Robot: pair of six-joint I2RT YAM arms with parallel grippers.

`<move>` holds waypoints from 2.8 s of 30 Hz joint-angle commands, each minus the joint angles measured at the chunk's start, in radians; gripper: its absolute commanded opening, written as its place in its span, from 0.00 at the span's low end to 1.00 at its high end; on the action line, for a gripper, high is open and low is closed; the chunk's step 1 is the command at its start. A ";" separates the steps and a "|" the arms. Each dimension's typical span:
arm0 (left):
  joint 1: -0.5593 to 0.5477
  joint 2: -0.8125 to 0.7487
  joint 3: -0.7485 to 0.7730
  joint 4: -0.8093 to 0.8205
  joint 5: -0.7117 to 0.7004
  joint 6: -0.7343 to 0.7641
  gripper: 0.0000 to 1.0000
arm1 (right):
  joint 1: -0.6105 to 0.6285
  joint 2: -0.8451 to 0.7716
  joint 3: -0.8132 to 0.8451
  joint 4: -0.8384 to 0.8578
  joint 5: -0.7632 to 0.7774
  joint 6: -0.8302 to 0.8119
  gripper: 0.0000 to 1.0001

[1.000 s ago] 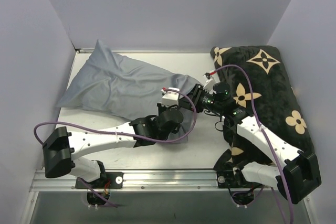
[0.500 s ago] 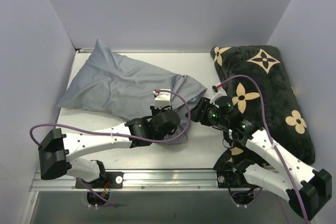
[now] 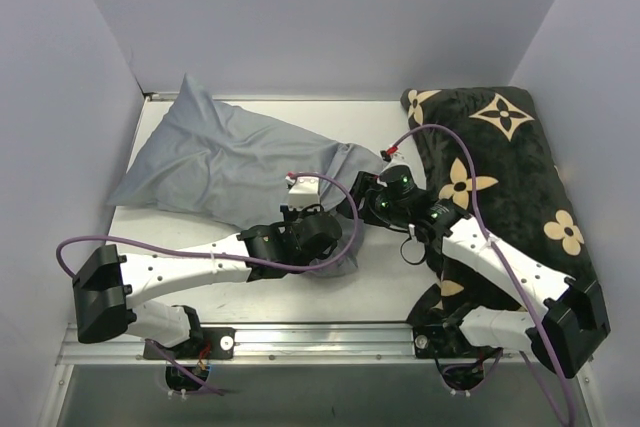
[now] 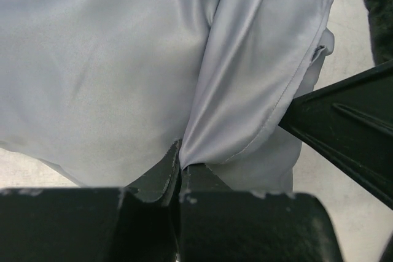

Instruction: Remove the pillowcase from the pillow

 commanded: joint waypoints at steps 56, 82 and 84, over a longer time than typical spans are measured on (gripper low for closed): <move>0.131 0.057 -0.017 0.118 0.114 0.014 0.00 | 0.023 0.200 0.172 -0.138 0.093 -0.027 0.11; 0.174 0.152 0.060 0.129 0.222 0.005 0.00 | -0.006 0.046 -0.445 0.060 0.027 0.125 0.00; 0.175 0.154 0.060 0.129 0.238 0.013 0.00 | -0.003 0.088 -0.445 0.124 0.018 0.112 0.00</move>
